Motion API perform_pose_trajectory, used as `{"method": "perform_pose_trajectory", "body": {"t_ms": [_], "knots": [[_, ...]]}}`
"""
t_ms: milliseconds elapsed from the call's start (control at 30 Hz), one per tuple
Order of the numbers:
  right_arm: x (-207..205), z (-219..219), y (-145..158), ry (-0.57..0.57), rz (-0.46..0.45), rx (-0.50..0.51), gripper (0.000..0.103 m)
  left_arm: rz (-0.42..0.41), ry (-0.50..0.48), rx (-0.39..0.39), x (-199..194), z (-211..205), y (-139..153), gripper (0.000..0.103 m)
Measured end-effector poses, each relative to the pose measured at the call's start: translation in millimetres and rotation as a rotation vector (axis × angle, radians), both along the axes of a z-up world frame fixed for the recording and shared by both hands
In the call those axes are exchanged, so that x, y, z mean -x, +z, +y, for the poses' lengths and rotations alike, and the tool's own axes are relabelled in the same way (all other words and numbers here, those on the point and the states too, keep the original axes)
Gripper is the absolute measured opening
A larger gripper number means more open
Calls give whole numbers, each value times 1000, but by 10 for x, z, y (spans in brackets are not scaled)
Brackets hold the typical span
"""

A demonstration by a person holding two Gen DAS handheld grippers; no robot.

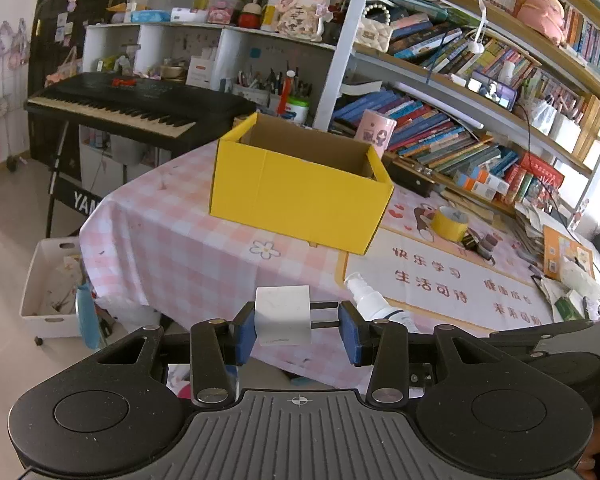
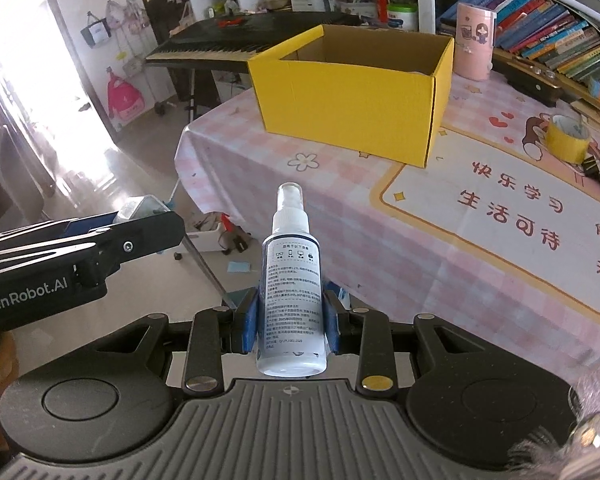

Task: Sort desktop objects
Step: 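Carry the plug and spray bottle with both tools over the yellow box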

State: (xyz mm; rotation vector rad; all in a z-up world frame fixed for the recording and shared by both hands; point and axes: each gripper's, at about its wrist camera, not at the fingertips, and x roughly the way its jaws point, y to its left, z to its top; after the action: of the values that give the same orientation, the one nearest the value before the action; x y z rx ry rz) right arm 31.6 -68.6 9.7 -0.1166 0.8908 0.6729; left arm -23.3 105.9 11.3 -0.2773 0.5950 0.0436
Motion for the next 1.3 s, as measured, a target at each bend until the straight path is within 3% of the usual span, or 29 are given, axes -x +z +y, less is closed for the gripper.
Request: {"method": "perform_pose_trajectory", "body": {"t_ms": [400, 967, 1300], "knots": [[-427, 140, 3, 50, 0, -25, 30, -8, 52, -51, -335, 89, 55, 41], [-1810, 240, 633, 40, -192, -134, 30, -151, 82, -176, -1710, 90, 509, 41], [-2705, 424, 619, 83, -255, -60, 30, -68, 67, -252, -2467, 67, 320, 41]]}}
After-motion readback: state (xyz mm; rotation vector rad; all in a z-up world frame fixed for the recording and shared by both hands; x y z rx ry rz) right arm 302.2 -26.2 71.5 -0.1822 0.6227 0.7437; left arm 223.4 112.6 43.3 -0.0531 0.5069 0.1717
